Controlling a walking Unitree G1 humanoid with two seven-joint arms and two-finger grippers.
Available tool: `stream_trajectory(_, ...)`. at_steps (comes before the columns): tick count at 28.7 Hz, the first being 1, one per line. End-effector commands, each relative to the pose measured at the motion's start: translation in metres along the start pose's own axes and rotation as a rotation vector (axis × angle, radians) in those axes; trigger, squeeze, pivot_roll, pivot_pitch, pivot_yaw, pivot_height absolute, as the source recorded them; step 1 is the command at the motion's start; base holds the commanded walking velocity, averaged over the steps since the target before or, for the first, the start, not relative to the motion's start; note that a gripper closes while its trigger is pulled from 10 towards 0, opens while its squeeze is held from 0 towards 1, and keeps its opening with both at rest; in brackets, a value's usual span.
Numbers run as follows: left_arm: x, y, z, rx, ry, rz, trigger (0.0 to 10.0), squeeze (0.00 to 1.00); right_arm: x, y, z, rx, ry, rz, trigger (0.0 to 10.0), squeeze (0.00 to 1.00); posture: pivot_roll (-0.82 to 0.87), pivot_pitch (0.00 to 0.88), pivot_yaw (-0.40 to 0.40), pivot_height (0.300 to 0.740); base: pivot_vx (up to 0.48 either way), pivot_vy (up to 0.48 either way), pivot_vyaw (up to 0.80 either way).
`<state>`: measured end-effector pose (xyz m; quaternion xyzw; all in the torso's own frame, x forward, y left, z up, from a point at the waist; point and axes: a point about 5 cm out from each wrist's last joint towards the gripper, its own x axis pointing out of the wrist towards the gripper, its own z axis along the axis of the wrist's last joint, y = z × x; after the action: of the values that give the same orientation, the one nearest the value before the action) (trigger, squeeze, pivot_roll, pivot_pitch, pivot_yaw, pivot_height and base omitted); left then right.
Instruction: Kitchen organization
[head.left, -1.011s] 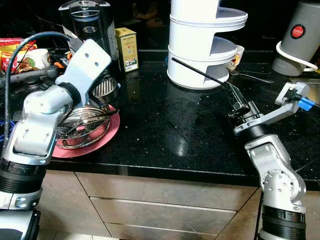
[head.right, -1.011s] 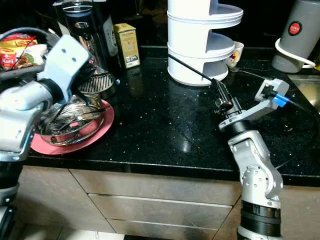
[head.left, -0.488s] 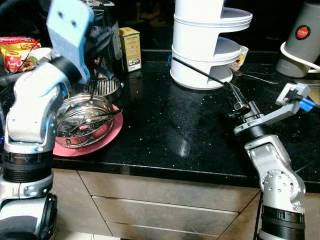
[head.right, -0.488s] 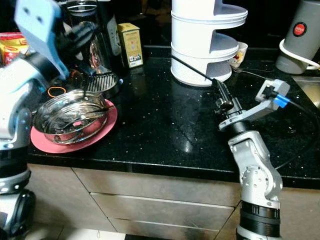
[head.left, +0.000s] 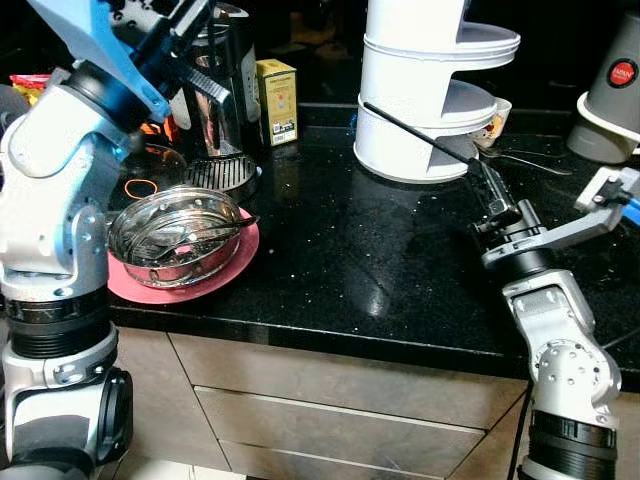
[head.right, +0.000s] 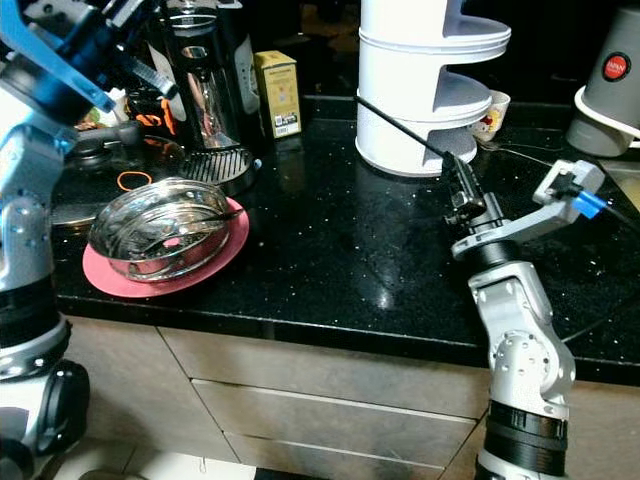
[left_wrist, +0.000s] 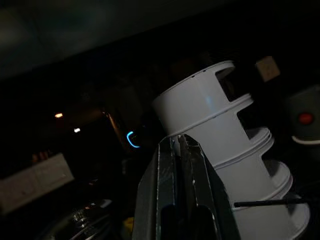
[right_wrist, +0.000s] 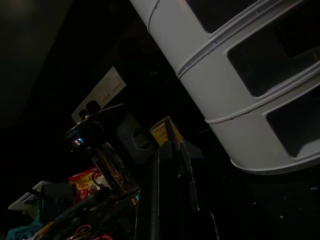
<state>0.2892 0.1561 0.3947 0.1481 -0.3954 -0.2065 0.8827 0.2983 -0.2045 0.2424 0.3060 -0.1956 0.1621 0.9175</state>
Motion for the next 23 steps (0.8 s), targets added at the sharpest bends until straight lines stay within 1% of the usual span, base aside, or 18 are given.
stream_trajectory(1,-0.002,-0.005,-0.004,0.138,0.03,-0.008,10.0,0.0,0.001,0.0,0.001,0.012,-0.015,0.006,10.0,0.0,-0.07,0.0,0.022,0.74,0.0,0.0,0.0)
stream_trajectory(3,-0.002,-0.006,-0.005,0.149,0.033,-0.007,10.0,0.0,0.001,0.0,0.001,0.013,-0.015,0.006,10.0,0.0,-0.07,0.0,0.022,0.74,0.0,0.0,0.0)
stream_trajectory(4,-0.003,-0.01,-0.009,0.206,0.053,-0.027,10.0,0.0,0.001,0.0,0.001,0.012,-0.017,0.006,10.0,0.0,-0.07,0.0,0.022,0.74,0.0,0.0,0.0)
stream_trajectory(5,-0.003,-0.01,-0.009,0.206,0.053,-0.027,10.0,0.0,0.001,0.0,0.001,0.012,-0.017,0.006,10.0,0.0,-0.07,0.0,0.022,0.74,0.0,0.0,0.0)
stream_trajectory(7,-0.005,-0.015,-0.016,0.25,0.074,-0.053,10.0,0.0,0.002,0.001,0.001,0.012,-0.018,0.006,10.0,0.0,-0.07,0.0,0.021,0.74,0.0,0.0,0.0)
stream_trajectory(8,-0.006,-0.016,-0.018,0.257,0.078,-0.058,10.0,0.0,0.002,0.001,0.001,0.012,-0.018,0.007,10.0,0.0,-0.07,0.0,0.023,0.74,0.0,0.0,0.0)
stream_trajectory(11,-0.009,-0.021,-0.026,0.267,0.1,-0.079,10.0,0.0,0.002,0.002,0.0,0.011,-0.018,0.008,10.0,0.0,-0.07,0.0,0.021,0.74,0.0,-0.319,0.0)
stream_trajectory(23,-0.007,-0.027,-0.029,0.277,0.086,-0.089,10.0,0.0,0.002,0.003,-0.001,0.009,-0.016,0.012,10.0,0.0,-0.08,0.0,0.02,0.74,0.0,-0.374,0.0)
